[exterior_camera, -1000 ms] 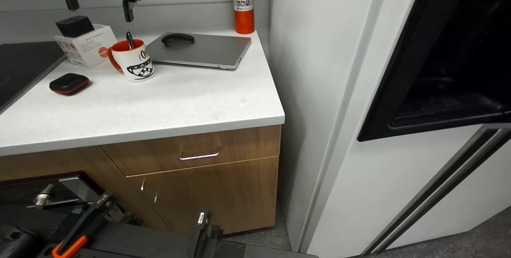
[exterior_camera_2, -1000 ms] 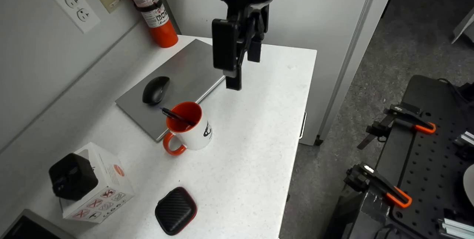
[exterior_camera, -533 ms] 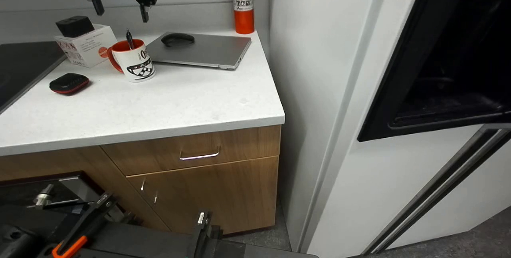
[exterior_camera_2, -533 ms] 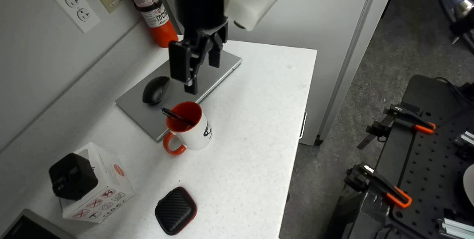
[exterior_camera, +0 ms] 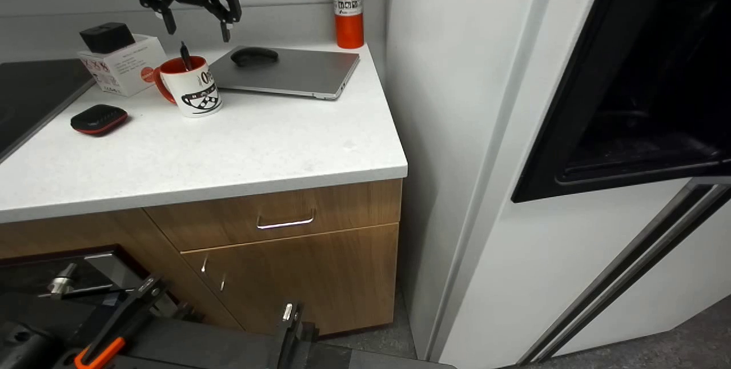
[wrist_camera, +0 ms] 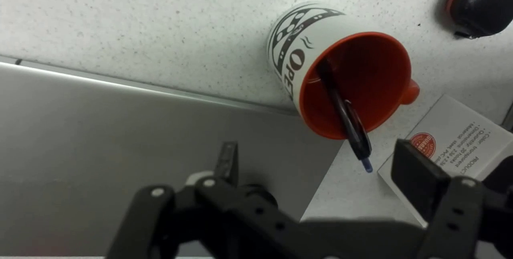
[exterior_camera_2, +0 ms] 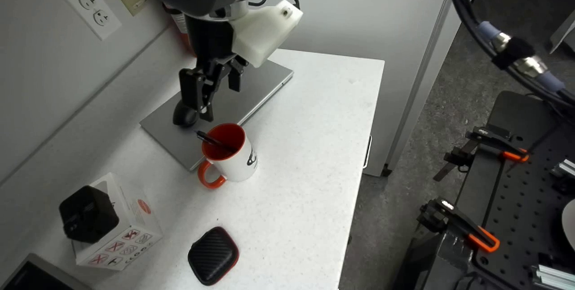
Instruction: Take the black pen out of the mug
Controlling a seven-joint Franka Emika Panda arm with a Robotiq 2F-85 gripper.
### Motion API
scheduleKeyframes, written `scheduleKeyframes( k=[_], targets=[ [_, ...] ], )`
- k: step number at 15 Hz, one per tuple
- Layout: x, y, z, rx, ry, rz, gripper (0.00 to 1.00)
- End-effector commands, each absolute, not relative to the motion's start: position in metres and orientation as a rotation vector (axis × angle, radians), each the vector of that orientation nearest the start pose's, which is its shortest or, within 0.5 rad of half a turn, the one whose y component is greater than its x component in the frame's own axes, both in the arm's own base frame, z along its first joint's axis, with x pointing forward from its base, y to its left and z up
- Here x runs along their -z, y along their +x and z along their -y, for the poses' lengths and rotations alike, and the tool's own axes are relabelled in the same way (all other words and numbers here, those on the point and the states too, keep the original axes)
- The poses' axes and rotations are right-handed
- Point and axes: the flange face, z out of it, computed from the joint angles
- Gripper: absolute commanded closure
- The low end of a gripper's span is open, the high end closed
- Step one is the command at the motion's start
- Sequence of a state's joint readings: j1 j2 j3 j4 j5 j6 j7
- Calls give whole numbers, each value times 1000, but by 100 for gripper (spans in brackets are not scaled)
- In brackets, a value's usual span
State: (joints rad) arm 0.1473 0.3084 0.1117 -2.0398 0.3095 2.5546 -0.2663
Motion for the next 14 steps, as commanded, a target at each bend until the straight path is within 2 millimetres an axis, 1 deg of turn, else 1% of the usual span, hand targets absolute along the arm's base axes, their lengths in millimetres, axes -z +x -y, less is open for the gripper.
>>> scheduleKeyframes(
  k=[1, 5, 9, 14],
  targets=[
    [-312, 596, -149, 314, -2883, 390, 0],
    [-299, 602, -154, 317, -2896, 434, 0],
    [-287, 603, -166, 309, -2895, 487, 0],
    [-286, 600, -190, 353, -2870, 572, 0]
  ],
)
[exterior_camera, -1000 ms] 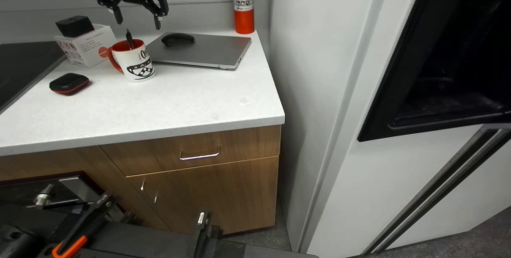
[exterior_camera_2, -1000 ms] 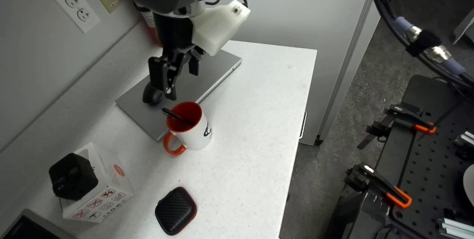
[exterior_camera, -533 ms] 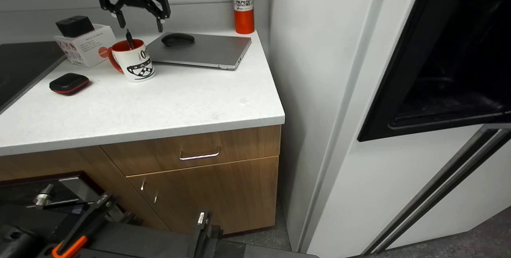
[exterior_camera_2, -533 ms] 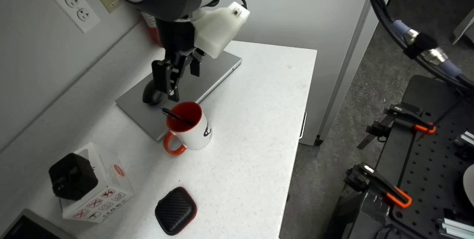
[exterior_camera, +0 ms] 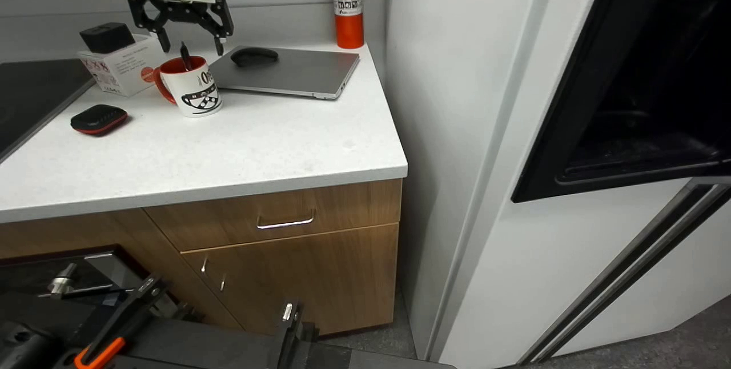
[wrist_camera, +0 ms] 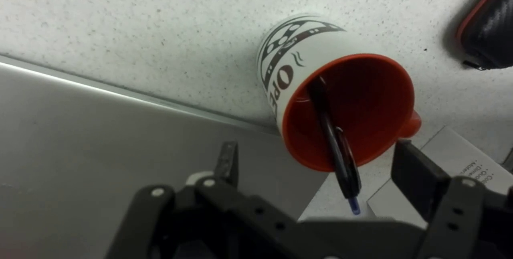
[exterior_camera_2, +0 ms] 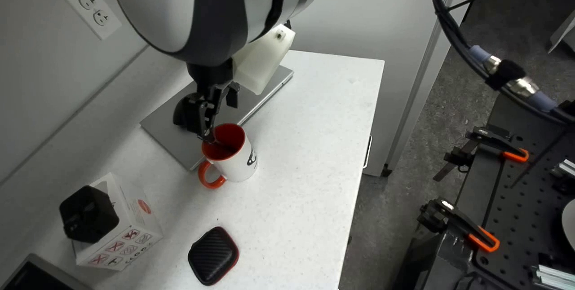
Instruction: Take the black pen out of the mug
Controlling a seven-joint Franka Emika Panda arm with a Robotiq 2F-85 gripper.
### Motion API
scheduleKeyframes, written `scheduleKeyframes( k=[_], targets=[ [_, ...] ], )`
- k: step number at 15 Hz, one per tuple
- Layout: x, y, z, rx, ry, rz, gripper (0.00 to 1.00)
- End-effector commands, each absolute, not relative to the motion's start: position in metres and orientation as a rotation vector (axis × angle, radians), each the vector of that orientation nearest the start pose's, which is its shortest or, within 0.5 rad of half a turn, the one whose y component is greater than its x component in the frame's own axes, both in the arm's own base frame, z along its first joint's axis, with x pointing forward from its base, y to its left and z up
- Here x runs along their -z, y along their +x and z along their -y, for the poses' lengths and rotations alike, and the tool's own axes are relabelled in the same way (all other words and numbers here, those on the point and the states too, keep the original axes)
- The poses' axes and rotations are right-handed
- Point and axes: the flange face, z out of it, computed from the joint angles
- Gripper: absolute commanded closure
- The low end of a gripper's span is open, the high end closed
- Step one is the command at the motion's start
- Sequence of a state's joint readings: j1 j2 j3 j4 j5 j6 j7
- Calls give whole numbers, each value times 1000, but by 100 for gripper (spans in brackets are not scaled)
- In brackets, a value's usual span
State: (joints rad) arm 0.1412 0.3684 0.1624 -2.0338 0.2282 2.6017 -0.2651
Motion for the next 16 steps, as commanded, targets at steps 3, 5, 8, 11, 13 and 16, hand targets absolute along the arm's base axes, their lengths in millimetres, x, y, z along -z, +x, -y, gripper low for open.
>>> scheduleKeyframes(
  k=[3, 5, 8, 11, 13, 16],
  targets=[
    [-284, 605, -199, 384, -2860, 598, 0],
    [-281, 610, -201, 397, -2854, 615, 0],
    [-278, 616, -204, 404, -2830, 620, 0],
    [-277, 620, -208, 408, -2816, 625, 10],
    [-277, 622, -210, 414, -2811, 624, 35],
    [-278, 624, -209, 414, -2806, 610, 58]
  ],
)
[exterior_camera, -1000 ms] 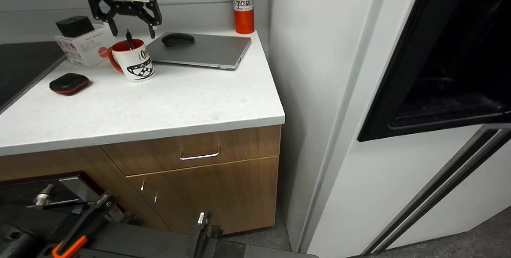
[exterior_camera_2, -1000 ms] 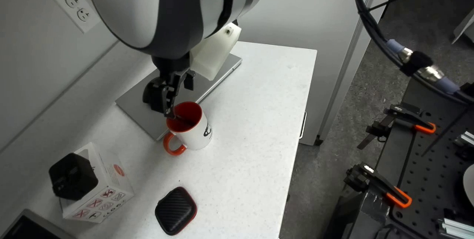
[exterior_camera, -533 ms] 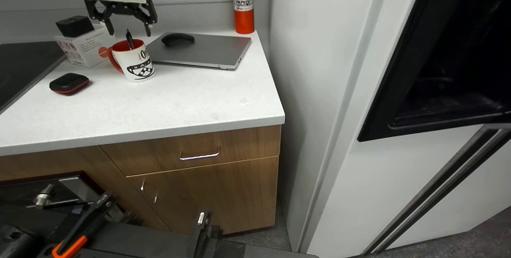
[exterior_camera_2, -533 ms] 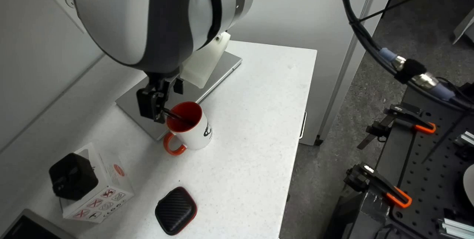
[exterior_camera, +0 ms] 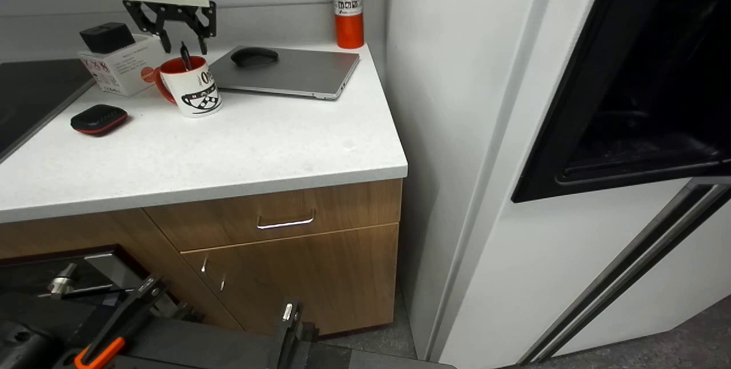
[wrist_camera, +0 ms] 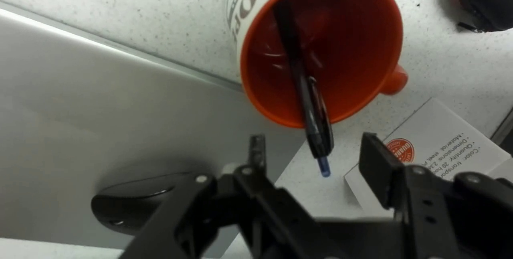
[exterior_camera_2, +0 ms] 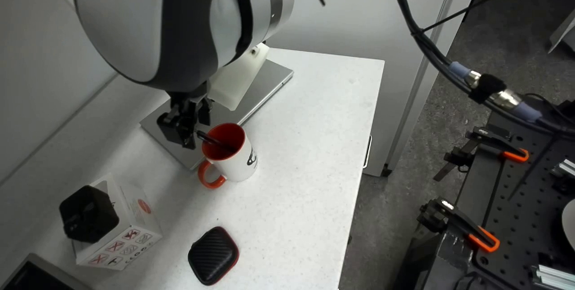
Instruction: Take the black pen out of the mug
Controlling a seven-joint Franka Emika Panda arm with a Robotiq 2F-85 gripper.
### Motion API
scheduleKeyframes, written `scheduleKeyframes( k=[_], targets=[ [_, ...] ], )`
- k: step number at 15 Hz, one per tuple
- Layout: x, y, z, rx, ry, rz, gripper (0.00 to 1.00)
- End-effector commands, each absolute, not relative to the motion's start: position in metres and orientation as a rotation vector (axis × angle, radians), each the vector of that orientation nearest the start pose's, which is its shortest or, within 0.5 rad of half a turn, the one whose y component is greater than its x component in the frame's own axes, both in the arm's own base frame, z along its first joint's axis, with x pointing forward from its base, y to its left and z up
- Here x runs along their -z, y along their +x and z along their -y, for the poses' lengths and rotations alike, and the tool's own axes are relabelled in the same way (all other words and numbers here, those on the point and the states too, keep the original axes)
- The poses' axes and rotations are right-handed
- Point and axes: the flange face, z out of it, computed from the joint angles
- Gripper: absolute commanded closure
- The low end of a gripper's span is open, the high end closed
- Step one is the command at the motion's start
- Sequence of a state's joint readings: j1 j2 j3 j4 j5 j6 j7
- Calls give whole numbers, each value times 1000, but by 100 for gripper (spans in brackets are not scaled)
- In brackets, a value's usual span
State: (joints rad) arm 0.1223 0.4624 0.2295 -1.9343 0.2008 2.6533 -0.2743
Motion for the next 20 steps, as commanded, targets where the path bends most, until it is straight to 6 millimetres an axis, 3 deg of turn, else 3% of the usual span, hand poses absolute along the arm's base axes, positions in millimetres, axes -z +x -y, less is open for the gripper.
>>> scheduleKeyframes(
  k=[1, 5, 6, 11, 17, 20],
  targets=[
    [-278, 625, -208, 414, -2805, 605, 66],
    [-282, 624, -204, 418, -2806, 587, 97],
    [-282, 624, -203, 417, -2808, 581, 100],
    [-296, 618, -202, 440, -2811, 580, 100],
    [-365, 588, -203, 644, -2805, 592, 99],
    [-399, 568, -193, 744, -2811, 553, 99]
  ],
)
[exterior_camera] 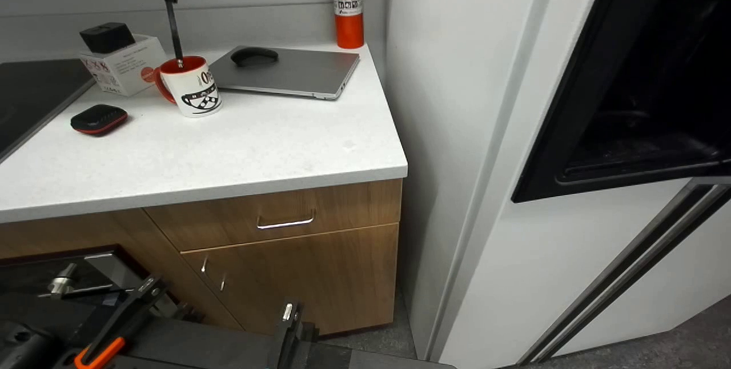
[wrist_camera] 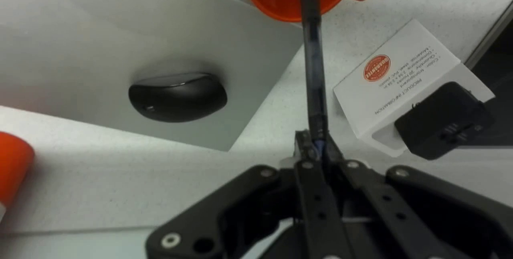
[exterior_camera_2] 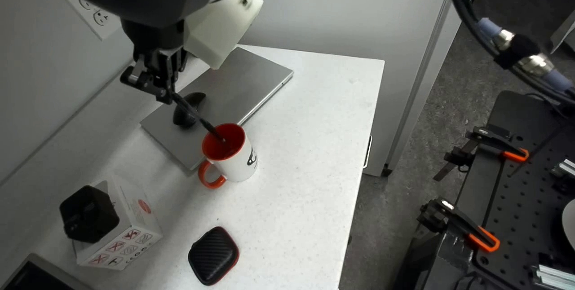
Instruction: Take the black pen out of the mug
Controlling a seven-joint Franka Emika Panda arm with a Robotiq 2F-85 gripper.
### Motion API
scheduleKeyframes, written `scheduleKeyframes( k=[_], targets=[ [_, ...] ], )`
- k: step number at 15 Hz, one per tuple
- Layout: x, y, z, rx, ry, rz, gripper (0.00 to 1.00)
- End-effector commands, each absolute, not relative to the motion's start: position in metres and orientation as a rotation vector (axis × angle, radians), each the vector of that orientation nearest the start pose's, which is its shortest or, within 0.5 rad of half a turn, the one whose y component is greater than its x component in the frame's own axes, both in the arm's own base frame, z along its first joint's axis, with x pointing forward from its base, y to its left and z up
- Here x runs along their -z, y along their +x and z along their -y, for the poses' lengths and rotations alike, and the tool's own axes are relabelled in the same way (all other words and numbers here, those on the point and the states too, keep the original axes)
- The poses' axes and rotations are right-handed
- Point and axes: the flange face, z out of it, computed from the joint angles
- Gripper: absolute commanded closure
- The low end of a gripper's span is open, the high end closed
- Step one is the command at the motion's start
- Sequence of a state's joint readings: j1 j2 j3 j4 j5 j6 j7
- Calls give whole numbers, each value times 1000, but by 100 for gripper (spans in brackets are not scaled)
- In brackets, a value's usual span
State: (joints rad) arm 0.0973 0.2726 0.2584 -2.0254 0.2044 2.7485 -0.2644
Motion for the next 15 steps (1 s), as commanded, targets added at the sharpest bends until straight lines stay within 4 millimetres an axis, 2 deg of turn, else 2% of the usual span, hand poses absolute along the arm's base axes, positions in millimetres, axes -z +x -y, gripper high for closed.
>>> scheduleKeyframes(
  k=[1, 3, 6, 8, 11, 15],
  targets=[
    [-408, 560, -187, 757, -2821, 531, 99],
    [-416, 546, -174, 744, -2858, 479, 99],
    [-401, 532, -145, 626, -2964, 386, 99],
    [-374, 532, -130, 476, -3014, 333, 99],
    [-321, 538, -125, 220, -3019, 293, 99],
    [-266, 562, -118, 167, -3023, 191, 99]
  ],
)
